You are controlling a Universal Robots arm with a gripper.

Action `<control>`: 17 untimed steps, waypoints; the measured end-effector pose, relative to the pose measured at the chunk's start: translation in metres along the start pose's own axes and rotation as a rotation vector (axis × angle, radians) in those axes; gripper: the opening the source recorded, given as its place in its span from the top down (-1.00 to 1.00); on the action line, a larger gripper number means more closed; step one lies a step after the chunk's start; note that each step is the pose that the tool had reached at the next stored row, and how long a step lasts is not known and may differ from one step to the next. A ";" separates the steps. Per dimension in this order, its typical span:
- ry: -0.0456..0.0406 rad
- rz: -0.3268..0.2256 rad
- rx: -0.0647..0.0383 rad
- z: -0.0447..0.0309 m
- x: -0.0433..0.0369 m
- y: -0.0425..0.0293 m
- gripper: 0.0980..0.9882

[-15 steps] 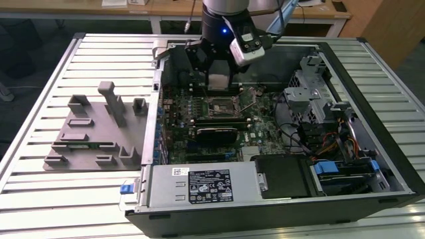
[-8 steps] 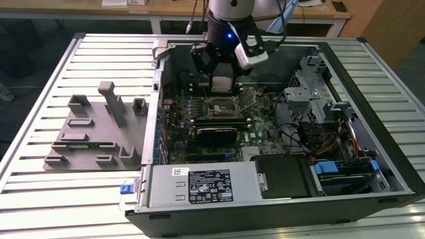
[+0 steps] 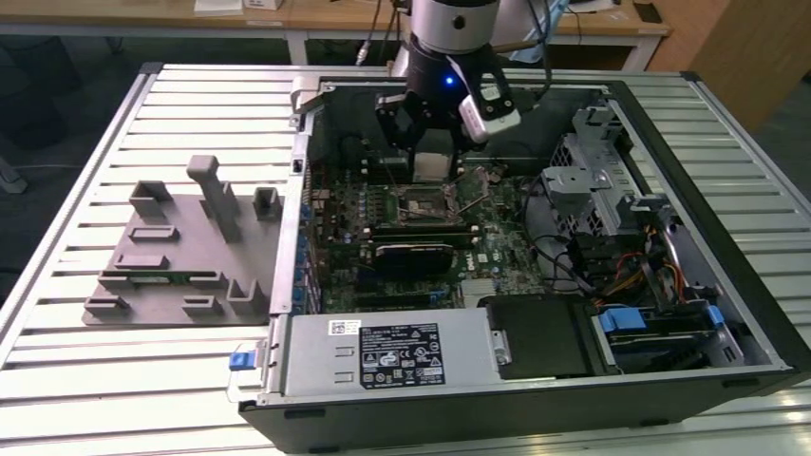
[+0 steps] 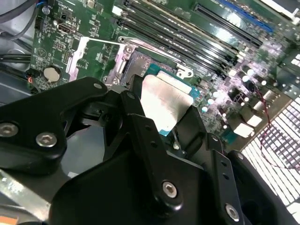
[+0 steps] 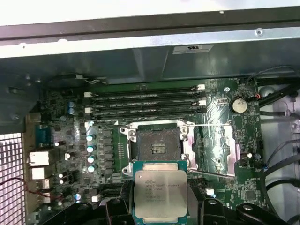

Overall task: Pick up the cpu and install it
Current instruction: 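Pick up the cpu and move it towards the insertion slot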

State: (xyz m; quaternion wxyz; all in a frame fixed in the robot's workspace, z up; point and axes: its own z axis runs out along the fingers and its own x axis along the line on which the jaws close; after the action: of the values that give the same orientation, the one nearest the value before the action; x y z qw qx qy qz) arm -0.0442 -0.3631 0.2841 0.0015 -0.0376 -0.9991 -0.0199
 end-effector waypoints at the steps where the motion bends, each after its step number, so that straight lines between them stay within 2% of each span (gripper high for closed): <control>1: 0.0002 -0.006 0.000 0.0018 -0.0006 0.0001 0.00; 6: 0.0016 -0.041 0.000 0.0110 -0.0026 0.0001 0.00; 11: 0.0022 -0.052 0.000 0.0196 -0.0042 0.0024 0.00; 17: 0.0022 -0.054 0.000 0.0246 -0.0045 0.0058 0.00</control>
State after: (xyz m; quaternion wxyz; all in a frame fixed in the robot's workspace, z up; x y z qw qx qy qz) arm -0.0393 -0.3567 0.2597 0.0021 -0.0106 -0.9997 -0.0197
